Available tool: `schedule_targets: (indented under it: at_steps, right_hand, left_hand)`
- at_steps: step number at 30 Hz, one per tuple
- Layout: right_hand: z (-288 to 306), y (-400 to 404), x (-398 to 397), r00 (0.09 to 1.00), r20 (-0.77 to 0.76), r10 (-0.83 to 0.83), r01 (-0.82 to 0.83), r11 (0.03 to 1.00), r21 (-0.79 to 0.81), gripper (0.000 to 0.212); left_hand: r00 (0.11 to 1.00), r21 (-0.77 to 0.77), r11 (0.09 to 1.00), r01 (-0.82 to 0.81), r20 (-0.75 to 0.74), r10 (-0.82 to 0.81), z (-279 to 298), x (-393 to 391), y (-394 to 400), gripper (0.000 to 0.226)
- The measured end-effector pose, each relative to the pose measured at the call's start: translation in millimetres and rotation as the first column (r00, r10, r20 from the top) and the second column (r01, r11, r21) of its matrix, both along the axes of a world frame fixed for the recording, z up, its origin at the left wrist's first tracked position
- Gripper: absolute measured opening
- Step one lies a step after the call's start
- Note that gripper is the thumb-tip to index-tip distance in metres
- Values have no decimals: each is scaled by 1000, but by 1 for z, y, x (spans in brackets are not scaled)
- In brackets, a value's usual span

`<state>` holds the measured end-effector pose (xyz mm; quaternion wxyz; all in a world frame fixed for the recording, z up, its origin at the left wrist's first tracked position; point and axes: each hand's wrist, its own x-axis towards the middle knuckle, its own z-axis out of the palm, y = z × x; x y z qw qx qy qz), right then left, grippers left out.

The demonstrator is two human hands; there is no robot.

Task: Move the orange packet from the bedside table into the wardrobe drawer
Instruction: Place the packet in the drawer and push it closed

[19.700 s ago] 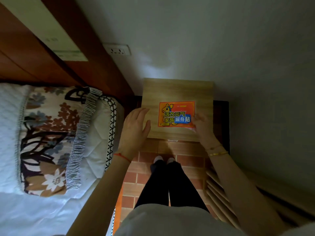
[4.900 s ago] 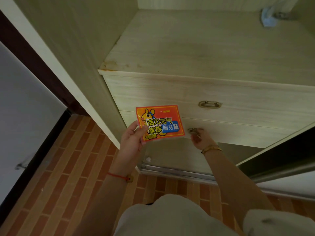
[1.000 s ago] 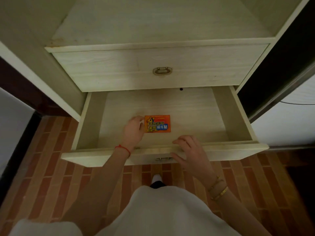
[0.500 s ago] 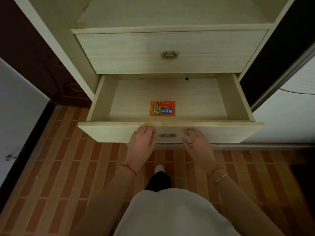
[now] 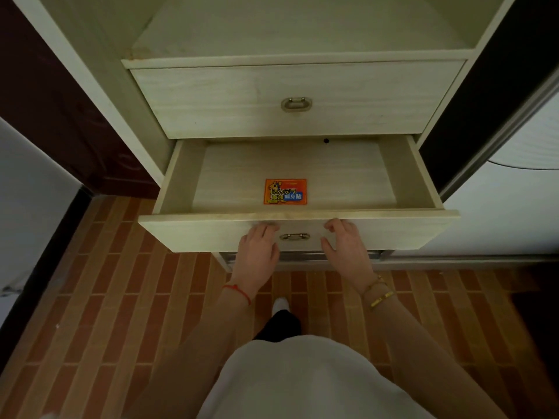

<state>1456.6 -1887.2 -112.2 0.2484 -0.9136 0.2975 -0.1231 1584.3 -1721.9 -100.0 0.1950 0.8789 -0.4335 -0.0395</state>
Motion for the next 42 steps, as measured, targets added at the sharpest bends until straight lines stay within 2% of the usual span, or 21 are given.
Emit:
schedule_targets:
  at_steps: [18,32,42]
  right_hand:
    - [7,-76,105,997,-71,-36,44,992,117,43]
    - [-2,-137,178,995,-41,-87,91,989,116,40]
    - [-8,-155,200,993,-57,-99,106,983,151,51]
  left_hand:
    - [999,-148,989,-27,39,33,37,90,-49,38]
    - [1000,-158,987,19,4,-19,39,144,-92,35]
    - [997,-163,984,74,9,-74,47,170,-120,34]
